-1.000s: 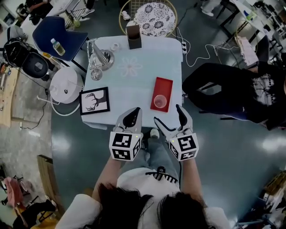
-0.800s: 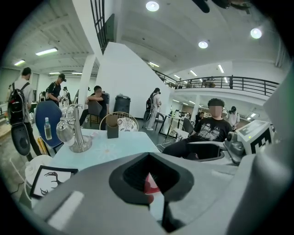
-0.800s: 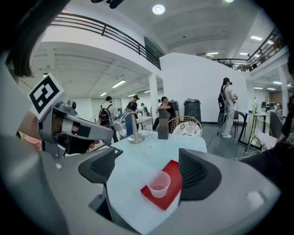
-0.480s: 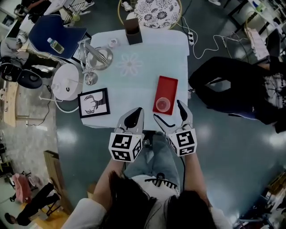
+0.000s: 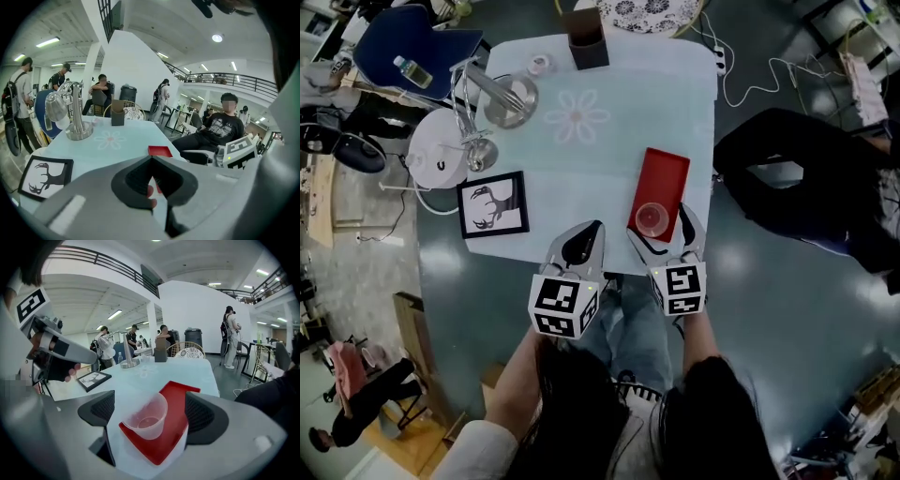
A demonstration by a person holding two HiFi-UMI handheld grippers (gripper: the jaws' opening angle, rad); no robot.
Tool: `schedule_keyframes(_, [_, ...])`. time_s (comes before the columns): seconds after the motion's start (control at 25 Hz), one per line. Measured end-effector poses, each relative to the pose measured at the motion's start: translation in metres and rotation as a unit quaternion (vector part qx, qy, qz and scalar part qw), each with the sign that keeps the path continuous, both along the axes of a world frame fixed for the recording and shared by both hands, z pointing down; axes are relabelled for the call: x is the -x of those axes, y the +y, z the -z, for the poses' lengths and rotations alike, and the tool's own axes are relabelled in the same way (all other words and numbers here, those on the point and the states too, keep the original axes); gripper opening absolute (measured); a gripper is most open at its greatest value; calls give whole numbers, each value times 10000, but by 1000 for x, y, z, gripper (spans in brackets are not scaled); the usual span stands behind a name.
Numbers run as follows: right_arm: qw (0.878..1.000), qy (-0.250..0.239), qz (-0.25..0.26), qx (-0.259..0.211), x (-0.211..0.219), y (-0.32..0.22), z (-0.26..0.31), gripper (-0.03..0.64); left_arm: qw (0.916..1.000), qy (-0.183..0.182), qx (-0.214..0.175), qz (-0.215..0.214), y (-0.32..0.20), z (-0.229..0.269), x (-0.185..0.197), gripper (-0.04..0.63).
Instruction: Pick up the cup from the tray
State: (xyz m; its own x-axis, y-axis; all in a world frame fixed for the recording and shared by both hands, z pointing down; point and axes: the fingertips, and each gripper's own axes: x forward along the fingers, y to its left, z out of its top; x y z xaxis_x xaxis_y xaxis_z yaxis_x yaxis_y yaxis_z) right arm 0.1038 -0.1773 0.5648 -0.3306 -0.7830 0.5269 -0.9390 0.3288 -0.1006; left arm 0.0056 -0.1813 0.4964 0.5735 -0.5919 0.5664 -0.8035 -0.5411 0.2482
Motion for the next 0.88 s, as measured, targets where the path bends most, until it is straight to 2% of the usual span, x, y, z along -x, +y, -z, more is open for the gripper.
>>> schedule_keyframes(0.2, [9999, 69, 74, 63, 5, -10, -13, 472, 9988, 172, 281, 359, -5, -15, 4, 0])
schedule_keyframes(0.36, [9992, 332, 152, 178, 8, -13, -23, 426, 9973, 163, 417, 585, -6, -23, 9, 0])
schedule_keyframes(0.44, [9989, 368, 136, 246, 8, -13, -26, 423, 9970, 140, 437, 626, -6, -25, 11, 0])
schedule_keyframes(0.56, [9987, 392, 132, 307, 8, -12, -30, 360, 9967, 107, 443, 678, -8, -27, 15, 0])
schedule_keyframes(0.88, [9984, 445, 161, 301, 7, -16, -23, 345, 9960, 27, 528, 715, -7, -34, 20, 0])
